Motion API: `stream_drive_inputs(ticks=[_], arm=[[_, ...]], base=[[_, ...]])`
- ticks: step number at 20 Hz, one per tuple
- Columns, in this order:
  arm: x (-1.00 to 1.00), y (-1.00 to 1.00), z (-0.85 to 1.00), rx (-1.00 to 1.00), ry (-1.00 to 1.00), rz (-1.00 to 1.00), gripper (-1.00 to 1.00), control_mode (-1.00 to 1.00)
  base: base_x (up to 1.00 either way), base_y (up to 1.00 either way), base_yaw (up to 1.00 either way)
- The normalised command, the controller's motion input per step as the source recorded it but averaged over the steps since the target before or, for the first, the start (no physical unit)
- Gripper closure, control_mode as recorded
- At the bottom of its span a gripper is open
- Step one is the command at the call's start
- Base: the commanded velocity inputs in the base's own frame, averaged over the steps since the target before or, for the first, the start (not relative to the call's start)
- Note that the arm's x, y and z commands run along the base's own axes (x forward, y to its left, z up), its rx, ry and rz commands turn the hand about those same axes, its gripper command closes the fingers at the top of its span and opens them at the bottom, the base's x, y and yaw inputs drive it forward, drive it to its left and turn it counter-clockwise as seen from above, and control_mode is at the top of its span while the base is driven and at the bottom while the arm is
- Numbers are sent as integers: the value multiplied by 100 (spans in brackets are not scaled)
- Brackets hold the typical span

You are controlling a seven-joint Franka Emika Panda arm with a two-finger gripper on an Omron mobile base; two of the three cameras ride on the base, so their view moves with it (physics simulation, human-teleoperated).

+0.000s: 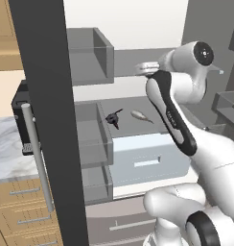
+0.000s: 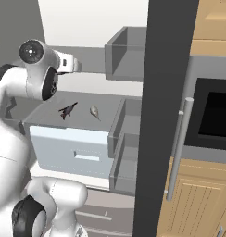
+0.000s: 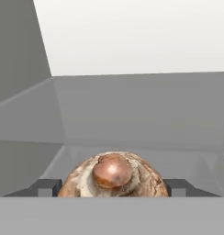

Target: Gather the mushroom and bell pepper from the fridge and place them on a tray on the dining counter. Then gather the fishs from the fridge and place them on the other tray.

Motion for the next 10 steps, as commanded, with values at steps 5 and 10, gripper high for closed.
stream_drive_inputs(ticks=[5, 10], arm=[[-100, 0, 0, -2, 14, -5, 100, -100], [-100, -7, 0, -1, 13, -6, 100, -100]], base=[[0, 0, 0], [0, 0, 0]])
